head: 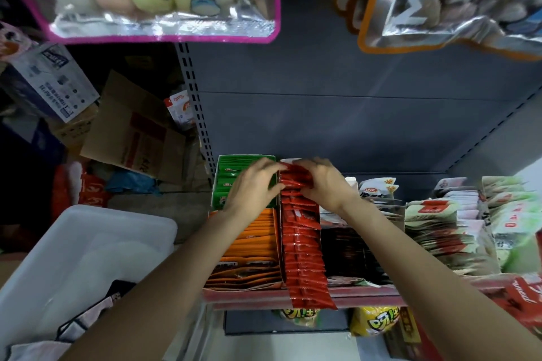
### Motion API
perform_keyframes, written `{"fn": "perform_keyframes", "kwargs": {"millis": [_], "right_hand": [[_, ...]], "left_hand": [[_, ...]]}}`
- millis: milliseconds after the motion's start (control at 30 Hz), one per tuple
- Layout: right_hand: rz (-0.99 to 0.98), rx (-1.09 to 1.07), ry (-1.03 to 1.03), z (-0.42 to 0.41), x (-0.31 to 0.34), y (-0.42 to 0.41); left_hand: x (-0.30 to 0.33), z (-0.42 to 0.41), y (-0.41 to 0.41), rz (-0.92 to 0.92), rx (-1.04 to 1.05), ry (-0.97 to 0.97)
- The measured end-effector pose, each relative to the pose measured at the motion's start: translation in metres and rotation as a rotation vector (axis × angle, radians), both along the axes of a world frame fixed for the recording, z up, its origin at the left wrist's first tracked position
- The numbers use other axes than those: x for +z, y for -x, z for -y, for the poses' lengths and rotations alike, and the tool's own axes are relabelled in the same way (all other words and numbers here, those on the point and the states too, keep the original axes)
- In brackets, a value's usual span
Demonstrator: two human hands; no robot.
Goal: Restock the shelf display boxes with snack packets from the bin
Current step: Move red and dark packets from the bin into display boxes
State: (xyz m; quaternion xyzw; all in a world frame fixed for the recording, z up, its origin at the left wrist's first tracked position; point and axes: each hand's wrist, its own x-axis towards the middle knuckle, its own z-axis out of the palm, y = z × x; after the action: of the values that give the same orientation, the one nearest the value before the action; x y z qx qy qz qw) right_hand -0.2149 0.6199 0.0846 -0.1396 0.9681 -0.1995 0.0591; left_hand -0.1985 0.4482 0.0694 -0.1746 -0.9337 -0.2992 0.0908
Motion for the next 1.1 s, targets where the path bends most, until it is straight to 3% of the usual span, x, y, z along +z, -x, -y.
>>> {"fn": "perform_keyframes", "kwargs": {"millis": [167,400,667,933,1033,1100], "right_hand": [[-0.170,-0.114,0.206,0.044,0.024,-0.023],[0.105,0.085,0.322,0.181,0.010,-0.078],[0.448,0.060,0.216,0.333,-0.071,-0.158],[0.654,-0.115,-0.135,0.400,-0.143,-0.199],[0.680,-0.083,-0.237,0.407,-0.155,-0.200],[0.634,-0.070,-0.342,0.412,-0.158,-0.201]], "left_hand": [[0.003,0.055,-0.021,0.047,0.164,-0.141],[-0.016,0.169,-0.090,0.292,0.435,-0.245],[-0.083,0.342,-0.185,0.557,0.576,-0.104],[-0.146,0.413,-0.228,0.808,0.219,0.129],[-0.151,0.410,-0.228,0.836,0.059,0.377],[-0.151,0.407,-0.225,0.792,0.070,0.614]]}}
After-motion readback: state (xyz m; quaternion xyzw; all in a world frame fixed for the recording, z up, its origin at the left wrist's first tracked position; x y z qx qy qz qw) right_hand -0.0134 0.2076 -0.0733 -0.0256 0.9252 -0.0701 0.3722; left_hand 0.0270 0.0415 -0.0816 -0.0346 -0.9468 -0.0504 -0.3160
